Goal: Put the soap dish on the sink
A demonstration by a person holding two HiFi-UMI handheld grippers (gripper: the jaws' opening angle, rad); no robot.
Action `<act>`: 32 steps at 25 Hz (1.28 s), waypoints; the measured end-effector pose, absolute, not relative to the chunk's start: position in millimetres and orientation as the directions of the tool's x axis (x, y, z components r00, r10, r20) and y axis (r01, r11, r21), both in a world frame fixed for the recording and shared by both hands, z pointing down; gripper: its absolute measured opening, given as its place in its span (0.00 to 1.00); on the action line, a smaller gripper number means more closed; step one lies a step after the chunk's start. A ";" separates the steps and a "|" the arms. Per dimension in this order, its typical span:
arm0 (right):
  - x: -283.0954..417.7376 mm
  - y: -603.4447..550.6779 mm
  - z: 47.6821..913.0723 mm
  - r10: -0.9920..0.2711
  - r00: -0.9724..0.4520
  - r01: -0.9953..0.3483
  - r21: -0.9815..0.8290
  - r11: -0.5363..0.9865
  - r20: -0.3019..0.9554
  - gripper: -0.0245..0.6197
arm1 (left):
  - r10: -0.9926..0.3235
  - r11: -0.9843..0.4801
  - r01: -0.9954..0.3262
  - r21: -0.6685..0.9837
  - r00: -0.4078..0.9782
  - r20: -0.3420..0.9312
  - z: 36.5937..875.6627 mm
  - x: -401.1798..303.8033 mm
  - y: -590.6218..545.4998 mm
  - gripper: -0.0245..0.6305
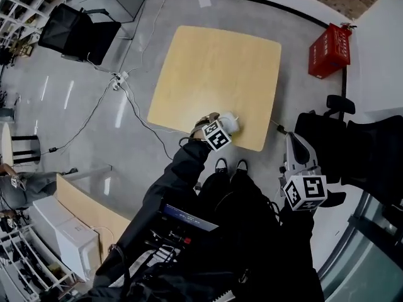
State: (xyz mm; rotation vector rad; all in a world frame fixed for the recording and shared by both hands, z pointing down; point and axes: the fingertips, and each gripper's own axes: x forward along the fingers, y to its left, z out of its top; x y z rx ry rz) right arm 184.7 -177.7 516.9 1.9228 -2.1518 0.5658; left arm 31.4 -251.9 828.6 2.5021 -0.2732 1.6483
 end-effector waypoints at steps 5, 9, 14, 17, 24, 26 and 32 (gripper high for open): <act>191.1 -177.4 523.7 -0.899 -0.097 -0.990 -0.137 0.042 0.427 0.05 | -0.022 -0.978 -0.203 0.053 0.350 0.936 857.3 40.0 -258.0 0.70; 192.8 -179.1 529.4 -0.891 -0.096 -0.990 -0.133 0.040 0.443 0.05 | -0.003 -0.975 -0.209 0.071 0.337 0.941 872.4 42.7 -260.7 0.70; 191.2 -180.3 530.9 -0.886 -0.094 -0.992 -0.120 0.043 0.455 0.05 | 0.008 -0.974 -0.213 0.083 0.329 0.944 880.2 42.0 -259.5 0.70; 188.7 -180.3 531.2 -0.883 -0.103 -0.992 -0.117 0.055 0.458 0.05 | 0.015 -0.974 -0.208 0.088 0.329 0.944 884.4 42.7 -257.6 0.70; 184.6 -176.6 532.0 -0.880 -0.109 -0.992 -0.113 0.063 0.462 0.05 | 0.013 -0.978 -0.192 0.079 0.324 0.946 892.0 41.1 -258.5 0.70; 185.7 -175.3 532.4 -0.879 -0.109 -0.992 -0.111 0.065 0.464 0.05 | 0.011 -0.978 -0.193 0.078 0.329 0.944 891.8 41.5 -258.9 0.70; 191.0 -172.4 531.3 -0.883 -0.109 -0.991 -0.114 0.064 0.457 0.05 | 0.005 -0.976 -0.203 0.076 0.326 0.945 892.1 37.2 -257.6 0.70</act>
